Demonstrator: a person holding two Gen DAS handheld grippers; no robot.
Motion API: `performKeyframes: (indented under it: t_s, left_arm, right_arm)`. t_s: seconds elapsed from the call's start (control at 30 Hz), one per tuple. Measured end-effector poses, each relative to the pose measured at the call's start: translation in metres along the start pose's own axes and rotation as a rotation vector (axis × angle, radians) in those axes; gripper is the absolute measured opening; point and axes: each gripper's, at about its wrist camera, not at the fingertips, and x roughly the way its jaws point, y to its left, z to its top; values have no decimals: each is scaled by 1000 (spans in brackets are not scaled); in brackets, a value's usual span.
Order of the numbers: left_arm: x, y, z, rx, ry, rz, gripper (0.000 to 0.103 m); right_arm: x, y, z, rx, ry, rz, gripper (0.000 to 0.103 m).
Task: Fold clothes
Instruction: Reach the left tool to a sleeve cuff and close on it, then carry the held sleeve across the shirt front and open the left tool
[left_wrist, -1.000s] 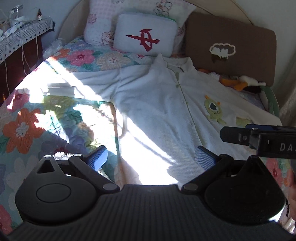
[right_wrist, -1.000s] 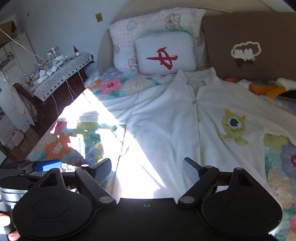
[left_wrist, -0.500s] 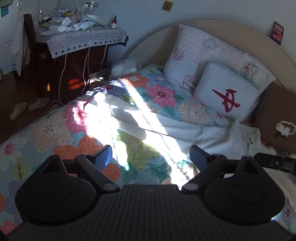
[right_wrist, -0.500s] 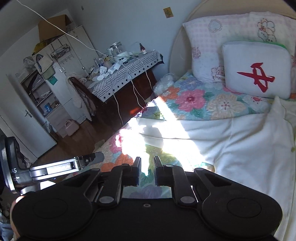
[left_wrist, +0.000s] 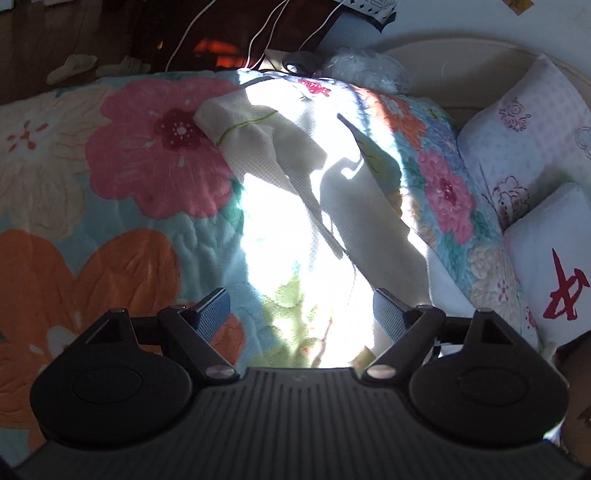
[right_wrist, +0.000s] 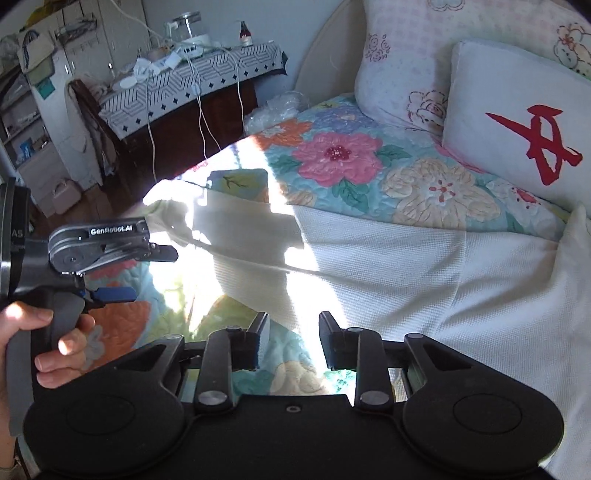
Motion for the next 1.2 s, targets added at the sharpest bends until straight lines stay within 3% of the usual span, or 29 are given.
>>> performKeyframes:
  t_s: [0.2, 0.37, 0.4, 0.43, 0.47, 0.5, 0.53, 0.6, 0.63, 0.67, 0.7, 0.8, 0.87, 0.93, 1.0, 1.13, 1.2]
  left_arm:
    - [21, 7, 5, -128, -69, -42, 88]
    - [28, 8, 12, -198, -107, -49, 92]
    - [29, 6, 13, -176, -111, -31, 86]
    - [30, 1, 15, -135, -111, 0, 62]
    - [31, -4, 16, -93, -111, 31, 45]
    - [33, -7, 17, -58, -108, 41, 14]
    - [34, -9, 17, -41, -99, 30, 4]
    - [35, -10, 16, -26, -89, 10, 4]
    - [33, -12, 14, -12, -99, 9, 4]
    - [29, -15, 13, 4, -108, 4, 4]
    - [24, -19, 11, 20, -117, -5, 3]
    - [8, -39, 6, 100, -141, -67, 3]
    - [-3, -55, 2, 150, -149, -124, 3]
    - [-14, -70, -2, 186, -153, -181, 3]
    - [-25, -88, -11, 217, -148, -246, 3]
    - [-45, -143, -45, 338, -124, -353, 3]
    - [-55, -175, -71, 404, -97, -411, 3]
  right_arm:
    - [60, 5, -2, -134, 81, -79, 40]
    - [80, 21, -10, -222, 84, -127, 57]
    - [82, 24, -11, -238, 80, -132, 57]
    - [84, 27, -11, -254, 76, -137, 58]
    - [86, 30, -12, -273, 71, -145, 59]
    - [88, 33, -13, -301, 64, -166, 59]
    - [91, 35, -13, -325, 59, -180, 59]
    - [98, 35, -12, -362, 47, -199, 58]
    - [99, 32, -12, -357, 39, -191, 48]
    - [98, 29, -11, -345, 32, -180, 15]
    - [95, 24, -9, -301, 31, -158, 6]
    - [74, 6, -6, -160, -5, -112, 14]
    - [55, -8, -9, -90, 1, -119, 62]
    - [25, -27, -17, -32, -18, -112, 65]
    - [-5, -53, -26, 62, -13, -49, 66]
    - [-65, -129, -57, 420, 3, 134, 66]
    - [-92, -156, -74, 486, 0, 116, 66]
